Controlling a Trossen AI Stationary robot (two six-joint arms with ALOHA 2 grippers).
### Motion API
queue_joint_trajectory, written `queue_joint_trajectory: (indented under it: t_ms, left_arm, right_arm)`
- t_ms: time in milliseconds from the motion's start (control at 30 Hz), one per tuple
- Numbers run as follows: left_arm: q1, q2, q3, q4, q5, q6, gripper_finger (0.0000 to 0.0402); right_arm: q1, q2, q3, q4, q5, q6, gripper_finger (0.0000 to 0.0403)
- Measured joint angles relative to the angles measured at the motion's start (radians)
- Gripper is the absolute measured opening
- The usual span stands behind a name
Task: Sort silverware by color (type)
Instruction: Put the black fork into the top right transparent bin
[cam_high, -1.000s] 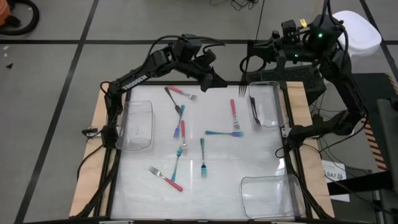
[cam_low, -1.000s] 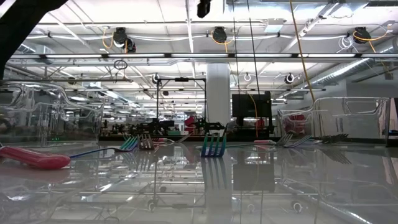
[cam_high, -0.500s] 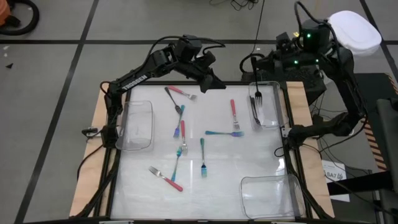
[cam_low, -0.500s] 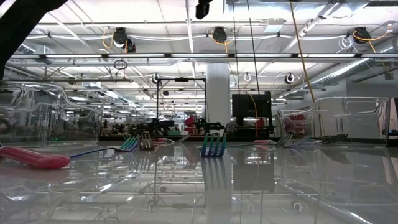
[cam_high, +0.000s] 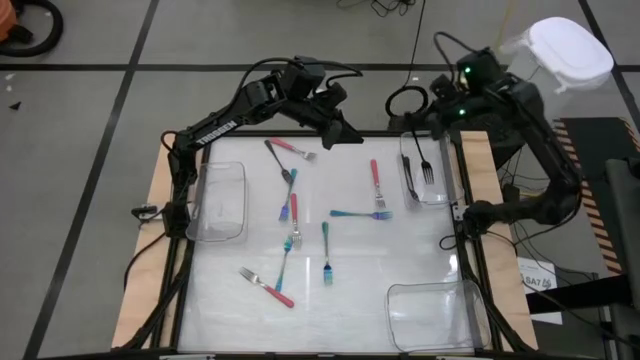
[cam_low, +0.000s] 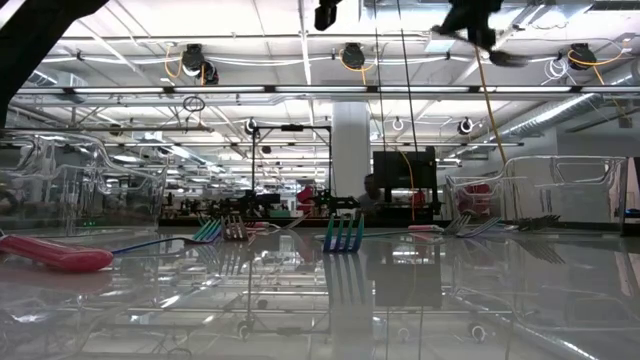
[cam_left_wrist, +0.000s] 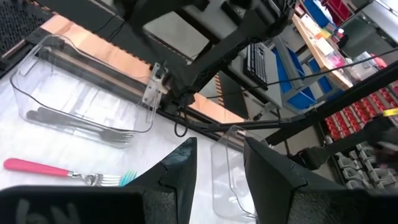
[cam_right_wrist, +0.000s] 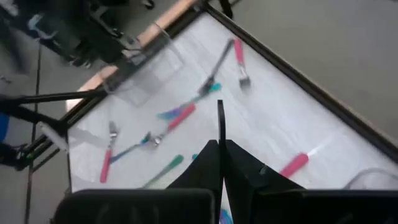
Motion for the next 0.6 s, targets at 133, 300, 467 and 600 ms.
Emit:
queue_joint_trajectory:
  t_ms: [133, 300, 467, 600]
  left_arm:
    - [-0.004, 0.000, 0.000, 0.001, 0.000, -0.006, 0.0134]
    - [-0.016, 0.000, 0.000, 0.001, 0.000, -0.004, 0.0134]
    - [-0.020, 0.000, 0.000, 0.001, -0.001, 0.001, 0.0134]
    - [-0.020, 0.000, 0.000, 0.002, -0.003, 0.018, 0.0134]
  right_arm:
    - [-0.049, -0.053, -0.154, 0.104, 0.004, 0.065, 0.0007]
    - [-0.113, -0.116, -0.307, 0.187, 0.060, 0.118, 0.0008]
    - [-0.148, -0.147, -0.429, 0.213, 0.061, 0.105, 0.0008]
    - [-0.158, -0.164, -0.526, 0.298, 0.060, 0.122, 0.0008]
